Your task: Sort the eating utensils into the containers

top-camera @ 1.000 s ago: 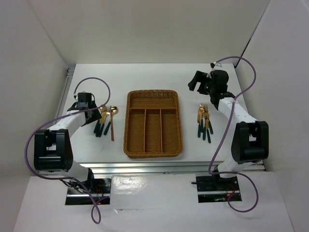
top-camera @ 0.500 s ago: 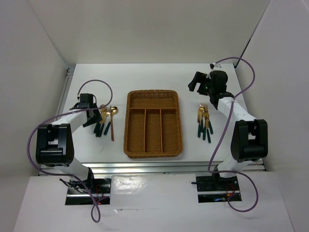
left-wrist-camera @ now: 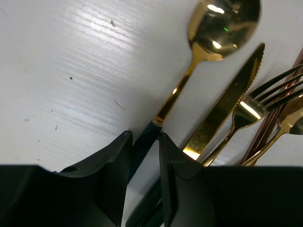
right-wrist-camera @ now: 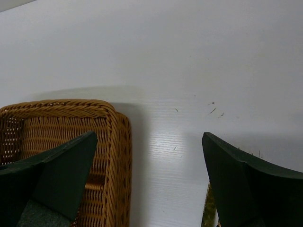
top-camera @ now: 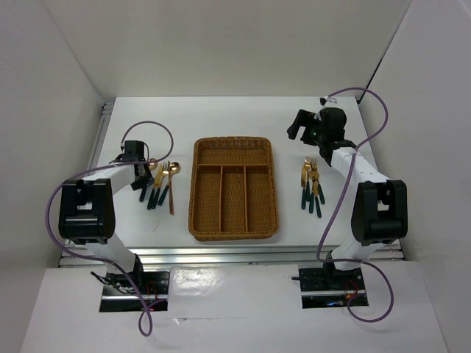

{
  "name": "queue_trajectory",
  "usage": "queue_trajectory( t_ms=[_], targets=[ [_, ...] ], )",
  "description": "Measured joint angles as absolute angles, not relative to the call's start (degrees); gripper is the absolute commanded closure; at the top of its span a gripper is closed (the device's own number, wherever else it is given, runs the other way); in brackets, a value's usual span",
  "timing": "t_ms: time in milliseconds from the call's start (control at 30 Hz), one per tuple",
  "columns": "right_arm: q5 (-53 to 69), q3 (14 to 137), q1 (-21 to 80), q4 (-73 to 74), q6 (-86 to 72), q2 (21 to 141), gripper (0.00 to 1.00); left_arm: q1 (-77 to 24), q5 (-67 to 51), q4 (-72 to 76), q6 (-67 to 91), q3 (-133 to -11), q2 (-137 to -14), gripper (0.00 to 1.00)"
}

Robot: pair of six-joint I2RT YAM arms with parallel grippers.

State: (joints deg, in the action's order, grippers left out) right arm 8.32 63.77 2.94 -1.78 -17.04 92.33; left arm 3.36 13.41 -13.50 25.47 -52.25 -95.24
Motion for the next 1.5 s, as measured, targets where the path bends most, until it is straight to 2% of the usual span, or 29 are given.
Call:
queue_trajectory(
  t_ms=[233, 567, 867, 1100, 1333, 1500],
  targets=[
    [8.29, 63.77, 2.94, -1.78, -17.04, 92.4, 0.0, 3.36, 13.89, -13.08, 25.54, -53.54, -96.55, 0.77],
    [8.4, 63.77, 2.94, -1.8, -17.04, 92.4, 0.0, 3.36, 13.89, -13.85, 26.09, -53.23, -95.24, 0.81],
    [8.82, 63.77, 2.94, -1.78, -17.15, 92.4, 0.0, 2.07, 13.02, -17.67, 29.23, -52.6, -79.24, 0.81],
    [7.84, 63.86, 2.94, -1.23, -17.85, 92.4, 0.0, -8.97, 7.64, -17.93, 32.77, -52.4, -68.64, 0.8],
    [6.5, 63.86, 2.94, -1.1, -18.61, 91.72, 0.0, -21.91, 5.08, -18.04, 38.06, -49.82, -66.39, 0.79],
    [6.2, 63.09, 2.94, -1.17, -18.63, 89.21, 0.0, -27.64, 5.41, -17.93, 42.57, -47.94, -66.11, 0.79]
  ],
)
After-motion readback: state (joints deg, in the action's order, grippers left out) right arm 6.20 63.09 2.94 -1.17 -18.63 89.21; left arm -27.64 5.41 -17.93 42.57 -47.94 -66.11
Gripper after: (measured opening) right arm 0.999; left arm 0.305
